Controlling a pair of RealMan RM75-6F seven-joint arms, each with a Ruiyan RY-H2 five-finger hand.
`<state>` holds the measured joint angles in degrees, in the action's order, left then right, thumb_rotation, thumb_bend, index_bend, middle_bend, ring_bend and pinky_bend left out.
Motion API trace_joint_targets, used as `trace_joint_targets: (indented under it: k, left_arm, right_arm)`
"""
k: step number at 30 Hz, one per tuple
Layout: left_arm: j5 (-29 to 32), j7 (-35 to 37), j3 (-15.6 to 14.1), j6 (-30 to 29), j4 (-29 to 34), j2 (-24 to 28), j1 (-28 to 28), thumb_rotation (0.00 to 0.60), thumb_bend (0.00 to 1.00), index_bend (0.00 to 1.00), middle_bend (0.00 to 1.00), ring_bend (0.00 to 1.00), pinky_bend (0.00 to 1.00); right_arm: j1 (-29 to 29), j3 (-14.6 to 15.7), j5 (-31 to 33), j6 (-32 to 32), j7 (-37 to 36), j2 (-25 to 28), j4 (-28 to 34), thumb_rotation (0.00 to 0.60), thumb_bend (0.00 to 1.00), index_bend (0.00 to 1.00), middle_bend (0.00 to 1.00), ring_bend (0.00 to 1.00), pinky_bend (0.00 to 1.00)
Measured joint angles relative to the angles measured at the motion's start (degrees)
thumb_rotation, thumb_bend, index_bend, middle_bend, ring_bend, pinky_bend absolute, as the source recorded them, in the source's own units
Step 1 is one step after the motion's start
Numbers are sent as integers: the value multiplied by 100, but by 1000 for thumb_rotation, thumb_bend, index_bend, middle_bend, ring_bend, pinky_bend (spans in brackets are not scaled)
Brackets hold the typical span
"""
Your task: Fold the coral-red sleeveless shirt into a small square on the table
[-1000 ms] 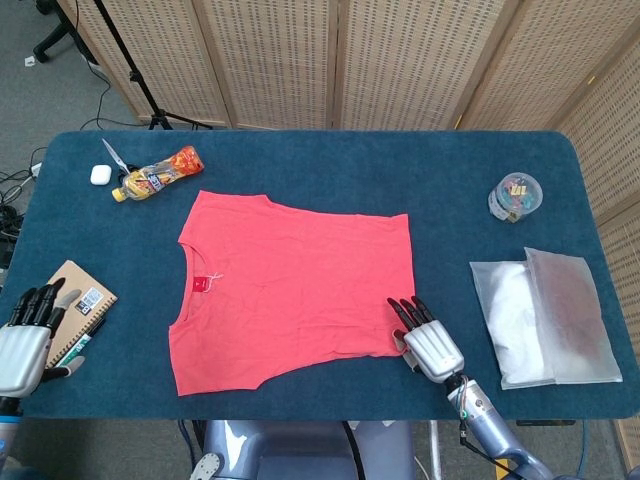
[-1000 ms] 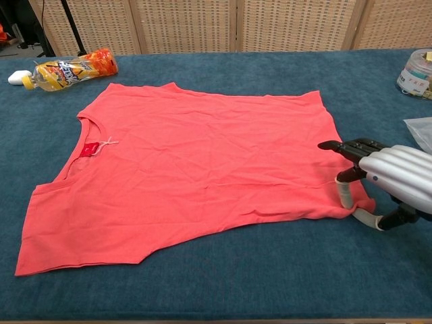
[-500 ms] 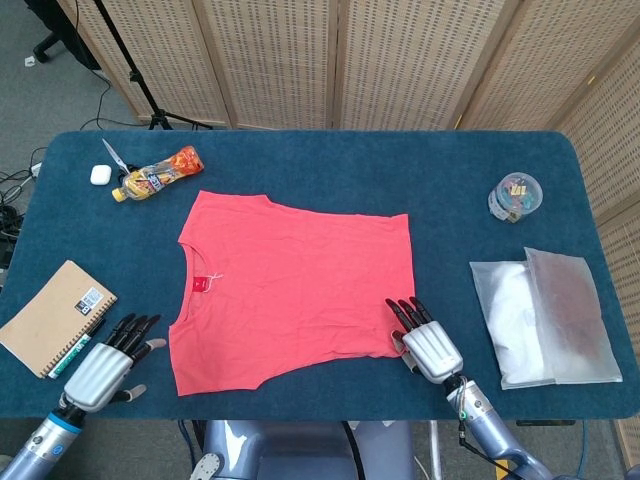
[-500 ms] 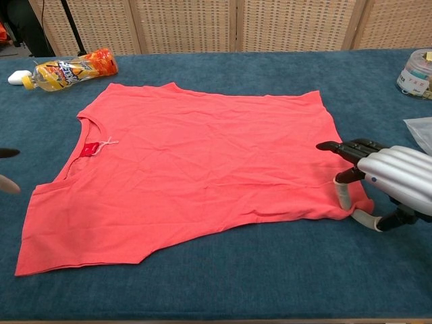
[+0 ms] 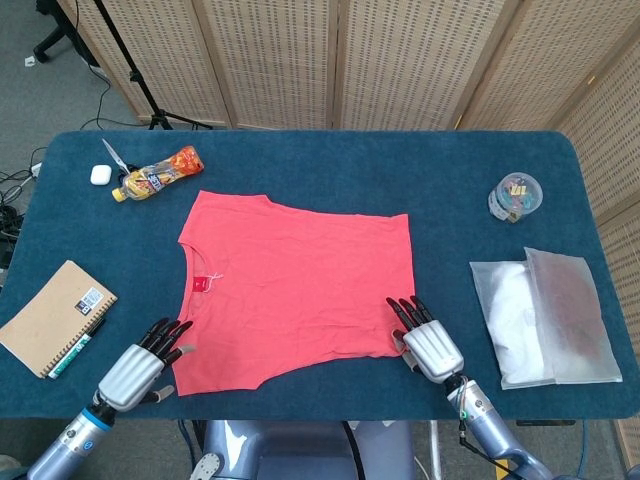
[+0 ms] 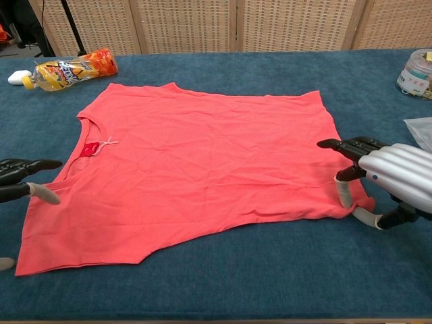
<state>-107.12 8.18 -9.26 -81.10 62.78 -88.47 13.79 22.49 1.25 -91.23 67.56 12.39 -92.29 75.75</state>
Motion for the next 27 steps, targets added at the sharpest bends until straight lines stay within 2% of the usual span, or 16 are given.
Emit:
trace_joint_targets:
  k: [13,21,27]
  left_arm:
    - [169,-366,-49,389,354,0,210,600,209,292,0,0,0]
    - [250,-506,-47,487,492,-32,279,600,336,422,0,0,0]
    - [312,-594,-45,558,597,-28,321,600,353,455,0,0,0]
  right_arm:
    - [10,-14,34,27,-6,38,55,600,672,596,0,0,0]
    - [13,-14,38,45,-18,58,79,600,672,596,0,0,0]
    - [17,-19,43,55,-31,73,102,600,672,596,0,0,0]
